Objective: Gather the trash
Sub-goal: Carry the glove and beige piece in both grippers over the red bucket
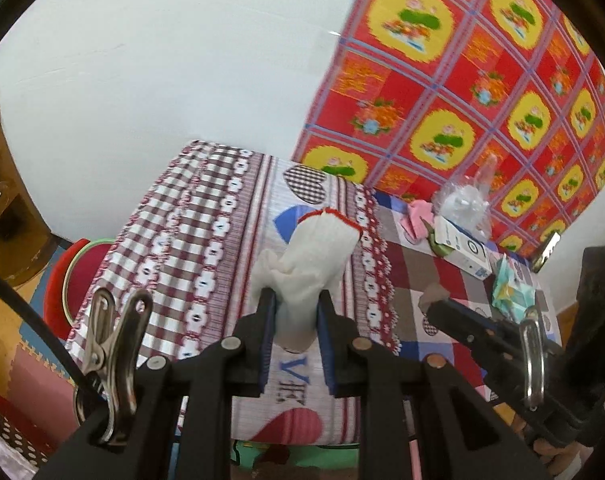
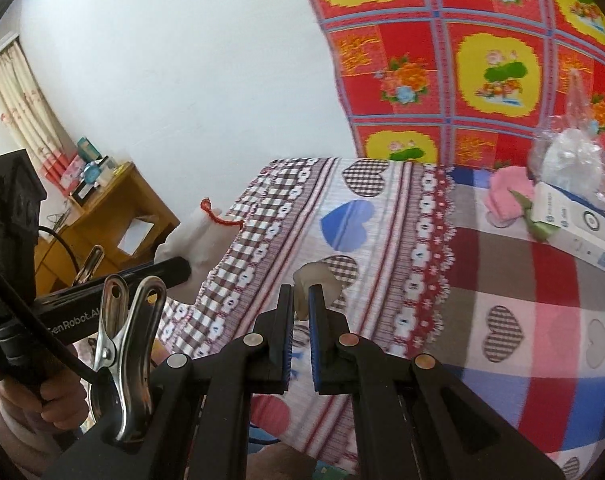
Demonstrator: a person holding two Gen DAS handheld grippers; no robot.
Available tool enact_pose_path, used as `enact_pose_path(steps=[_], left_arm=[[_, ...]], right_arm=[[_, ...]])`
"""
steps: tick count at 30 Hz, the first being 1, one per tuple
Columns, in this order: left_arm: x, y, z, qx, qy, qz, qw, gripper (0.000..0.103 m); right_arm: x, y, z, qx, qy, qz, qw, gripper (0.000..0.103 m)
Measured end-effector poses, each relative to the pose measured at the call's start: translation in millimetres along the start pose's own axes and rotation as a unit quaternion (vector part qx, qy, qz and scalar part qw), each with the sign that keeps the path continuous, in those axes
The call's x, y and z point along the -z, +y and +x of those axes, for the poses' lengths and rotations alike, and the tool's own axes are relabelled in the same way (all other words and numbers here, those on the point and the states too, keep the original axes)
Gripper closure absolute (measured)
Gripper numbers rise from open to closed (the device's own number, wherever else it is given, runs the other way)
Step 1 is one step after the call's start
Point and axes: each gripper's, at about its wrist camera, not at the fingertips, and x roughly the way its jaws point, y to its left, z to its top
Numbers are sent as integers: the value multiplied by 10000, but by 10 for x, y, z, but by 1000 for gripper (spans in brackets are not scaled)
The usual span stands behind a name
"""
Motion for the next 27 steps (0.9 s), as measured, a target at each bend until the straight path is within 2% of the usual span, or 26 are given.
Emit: enact_pose_path(steps=[14,27], left_arm=[[-178,906,-23,-52,47,-350,9994,82],[-294,2016,55,-540,125,-978,9937,82]], right_arm=[[-247,724,609,-252,281,-313,9988,95],[-477,1578,1524,-713,870,-884,9897,95]])
